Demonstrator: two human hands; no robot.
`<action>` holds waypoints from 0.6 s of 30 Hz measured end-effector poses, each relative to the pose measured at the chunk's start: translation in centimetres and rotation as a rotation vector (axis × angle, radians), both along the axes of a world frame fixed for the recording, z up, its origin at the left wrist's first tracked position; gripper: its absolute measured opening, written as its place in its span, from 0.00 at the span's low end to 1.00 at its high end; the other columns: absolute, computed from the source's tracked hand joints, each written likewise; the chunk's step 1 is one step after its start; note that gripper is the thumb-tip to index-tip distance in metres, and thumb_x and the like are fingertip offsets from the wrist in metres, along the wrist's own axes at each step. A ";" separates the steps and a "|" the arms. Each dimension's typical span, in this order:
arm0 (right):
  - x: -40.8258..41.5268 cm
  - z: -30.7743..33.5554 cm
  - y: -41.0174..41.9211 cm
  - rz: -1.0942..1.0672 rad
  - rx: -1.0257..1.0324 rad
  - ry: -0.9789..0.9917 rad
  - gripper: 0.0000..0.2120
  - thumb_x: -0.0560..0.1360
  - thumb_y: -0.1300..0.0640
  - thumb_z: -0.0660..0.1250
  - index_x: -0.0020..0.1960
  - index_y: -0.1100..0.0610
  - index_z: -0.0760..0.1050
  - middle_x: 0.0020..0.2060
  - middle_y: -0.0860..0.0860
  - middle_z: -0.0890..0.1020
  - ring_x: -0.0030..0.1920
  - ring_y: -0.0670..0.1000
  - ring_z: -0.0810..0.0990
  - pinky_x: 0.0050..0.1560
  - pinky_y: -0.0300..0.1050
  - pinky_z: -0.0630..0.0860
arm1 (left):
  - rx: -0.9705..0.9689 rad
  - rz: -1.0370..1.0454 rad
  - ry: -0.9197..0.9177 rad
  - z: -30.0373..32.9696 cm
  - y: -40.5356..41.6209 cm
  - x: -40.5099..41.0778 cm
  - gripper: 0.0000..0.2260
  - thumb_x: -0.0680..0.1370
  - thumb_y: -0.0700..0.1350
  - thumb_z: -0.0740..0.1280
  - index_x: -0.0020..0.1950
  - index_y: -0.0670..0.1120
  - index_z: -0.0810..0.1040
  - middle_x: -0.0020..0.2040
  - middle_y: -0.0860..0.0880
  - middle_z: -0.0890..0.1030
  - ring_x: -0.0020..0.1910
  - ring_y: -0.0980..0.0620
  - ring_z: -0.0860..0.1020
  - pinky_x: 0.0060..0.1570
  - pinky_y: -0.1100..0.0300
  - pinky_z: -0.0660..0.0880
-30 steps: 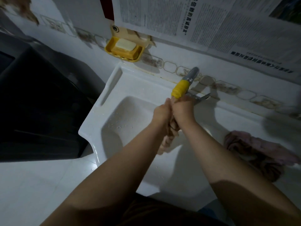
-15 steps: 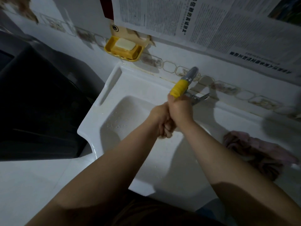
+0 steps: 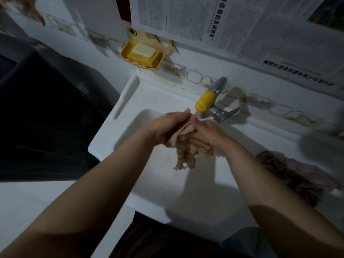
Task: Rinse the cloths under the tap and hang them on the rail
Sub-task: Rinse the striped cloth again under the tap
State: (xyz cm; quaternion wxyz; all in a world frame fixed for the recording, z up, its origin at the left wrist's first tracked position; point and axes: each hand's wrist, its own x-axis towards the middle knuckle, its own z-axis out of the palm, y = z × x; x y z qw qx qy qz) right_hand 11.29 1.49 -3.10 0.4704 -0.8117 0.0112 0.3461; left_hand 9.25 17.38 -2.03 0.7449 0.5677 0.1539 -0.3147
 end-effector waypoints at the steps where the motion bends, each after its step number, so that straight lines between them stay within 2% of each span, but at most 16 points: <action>1: -0.2 -0.4 -0.3 0.051 0.011 -0.015 0.25 0.71 0.32 0.60 0.41 0.54 0.81 0.38 0.47 0.84 0.42 0.48 0.83 0.46 0.42 0.77 | 0.003 -0.054 -0.015 0.0 0.7 0.1 0.14 0.83 0.48 0.58 0.52 0.40 0.78 0.41 0.43 0.82 0.37 0.50 0.81 0.35 0.61 0.78; 4: -0.1 -0.7 -0.8 -0.003 0.077 -0.113 0.17 0.76 0.42 0.64 0.40 0.53 0.81 0.35 0.45 0.84 0.40 0.43 0.82 0.46 0.36 0.77 | 0.231 -0.178 -0.085 -0.3 1.6 0.4 0.14 0.82 0.48 0.61 0.53 0.38 0.78 0.40 0.41 0.79 0.35 0.49 0.78 0.33 0.61 0.75; 6: 0.1 -0.6 -0.6 -0.073 0.118 -0.136 0.15 0.77 0.44 0.63 0.41 0.52 0.80 0.38 0.47 0.85 0.42 0.46 0.82 0.47 0.40 0.77 | 0.391 -0.165 -0.155 -0.5 1.4 0.6 0.15 0.80 0.52 0.63 0.49 0.39 0.78 0.39 0.41 0.76 0.36 0.47 0.75 0.35 0.59 0.75; 9: 0.6 -0.5 0.0 -0.219 0.097 -0.187 0.11 0.78 0.51 0.64 0.39 0.53 0.75 0.38 0.52 0.82 0.42 0.51 0.80 0.47 0.43 0.74 | 0.435 -0.070 -0.206 -1.1 0.7 0.6 0.17 0.79 0.56 0.64 0.42 0.42 0.75 0.33 0.45 0.75 0.31 0.53 0.75 0.31 0.63 0.77; 11: 1.3 -0.3 0.0 -0.329 0.122 -0.174 0.09 0.77 0.54 0.65 0.38 0.54 0.76 0.38 0.52 0.82 0.43 0.53 0.81 0.48 0.47 0.76 | 0.459 -0.017 -0.255 -1.6 0.0 0.5 0.19 0.80 0.57 0.61 0.42 0.41 0.76 0.32 0.47 0.77 0.29 0.56 0.77 0.29 0.64 0.76; 13: 1.7 0.5 0.0 -0.391 0.170 -0.143 0.09 0.76 0.52 0.65 0.42 0.56 0.78 0.41 0.56 0.84 0.44 0.55 0.83 0.49 0.50 0.79 | 0.452 0.119 -0.282 -1.9 -0.8 0.8 0.22 0.81 0.57 0.60 0.45 0.37 0.77 0.34 0.45 0.77 0.31 0.53 0.77 0.27 0.63 0.74; 15: 0.8 1.1 1.0 -0.377 0.174 -0.154 0.13 0.77 0.49 0.64 0.43 0.59 0.78 0.39 0.57 0.83 0.38 0.54 0.82 0.40 0.43 0.79 | 0.388 0.286 -0.241 -2.1 -1.5 1.5 0.26 0.81 0.58 0.59 0.43 0.35 0.77 0.32 0.40 0.75 0.28 0.49 0.74 0.25 0.62 0.70; 16: 0.1 1.1 1.8 -0.340 0.136 -0.196 0.17 0.77 0.46 0.63 0.39 0.59 0.78 0.35 0.58 0.82 0.34 0.54 0.81 0.36 0.42 0.78 | 0.371 0.341 -0.207 -2.1 -1.9 1.8 0.27 0.81 0.59 0.58 0.40 0.35 0.76 0.30 0.40 0.74 0.26 0.49 0.73 0.24 0.61 0.68; 18: -1.2 1.2 3.2 -0.258 -0.014 -0.306 0.26 0.77 0.39 0.59 0.31 0.59 0.73 0.27 0.56 0.79 0.30 0.55 0.80 0.35 0.46 0.77 | 0.356 0.377 -0.113 -2.3 -3.3 2.1 0.28 0.82 0.59 0.55 0.35 0.38 0.75 0.28 0.41 0.74 0.25 0.48 0.73 0.26 0.59 0.70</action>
